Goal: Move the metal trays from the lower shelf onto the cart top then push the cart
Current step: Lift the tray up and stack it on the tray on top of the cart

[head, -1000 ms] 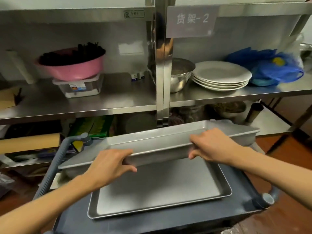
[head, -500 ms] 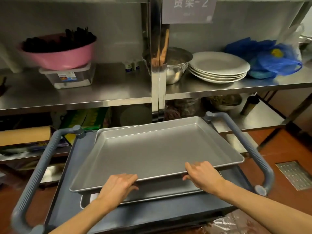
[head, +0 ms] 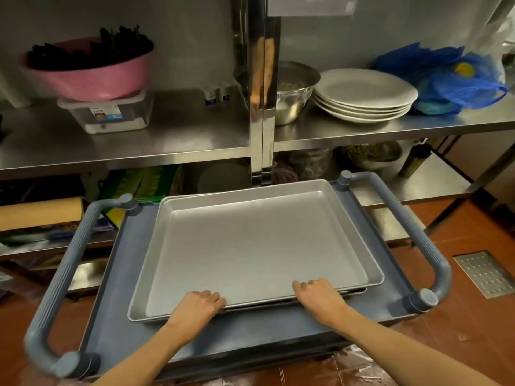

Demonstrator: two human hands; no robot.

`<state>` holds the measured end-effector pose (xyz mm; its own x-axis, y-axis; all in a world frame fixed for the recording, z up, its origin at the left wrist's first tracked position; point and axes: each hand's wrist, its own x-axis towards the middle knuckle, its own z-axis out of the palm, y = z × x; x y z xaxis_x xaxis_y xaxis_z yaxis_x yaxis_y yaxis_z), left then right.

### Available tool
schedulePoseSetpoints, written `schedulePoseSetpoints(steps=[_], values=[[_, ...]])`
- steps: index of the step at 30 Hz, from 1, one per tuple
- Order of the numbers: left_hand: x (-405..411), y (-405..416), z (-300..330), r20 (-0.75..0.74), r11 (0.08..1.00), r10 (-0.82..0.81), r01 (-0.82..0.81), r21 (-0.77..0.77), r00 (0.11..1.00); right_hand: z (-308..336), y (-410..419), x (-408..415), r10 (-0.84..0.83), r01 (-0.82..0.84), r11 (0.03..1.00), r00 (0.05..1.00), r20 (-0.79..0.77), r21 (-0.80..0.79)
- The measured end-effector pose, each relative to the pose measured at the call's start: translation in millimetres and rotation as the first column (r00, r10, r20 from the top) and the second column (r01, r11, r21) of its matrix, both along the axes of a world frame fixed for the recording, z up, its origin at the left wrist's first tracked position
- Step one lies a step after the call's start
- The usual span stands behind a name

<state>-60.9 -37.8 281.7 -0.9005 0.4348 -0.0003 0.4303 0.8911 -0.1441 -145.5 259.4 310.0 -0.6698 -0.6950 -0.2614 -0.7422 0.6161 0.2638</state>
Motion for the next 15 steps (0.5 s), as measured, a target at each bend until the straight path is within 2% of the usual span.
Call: schedulePoseSetpoints(steps=[2, 5, 9, 15], values=[[-2.1, -2.0, -2.8, 0.005, 1.0, -0.012, 0.012, 0.008, 1.0, -14.6, -0.2, -1.4, -0.027, 0.028, 1.0, 0.996, 0.081, -0.006], [-7.3, -7.7, -1.6, 0.011, 1.0, -0.02, 0.02, 0.01, 1.0, -10.8, -2.0, -5.3, -0.054, 0.059, 0.996, 0.996, 0.073, -0.062], [-11.1, -10.3, -4.6, 0.052, 0.999, -0.033, 0.034, -0.019, 0.998, -22.4, 2.7, -11.4, -0.092, 0.114, 0.986, 0.982, 0.163, -0.126], [-10.4, -13.9, -2.1, 0.105, 0.993, -0.045, 0.056, -0.107, 0.993, -34.9, -1.2, -6.0, -0.048, 0.08, 0.974, 0.987, 0.152, -0.211]])
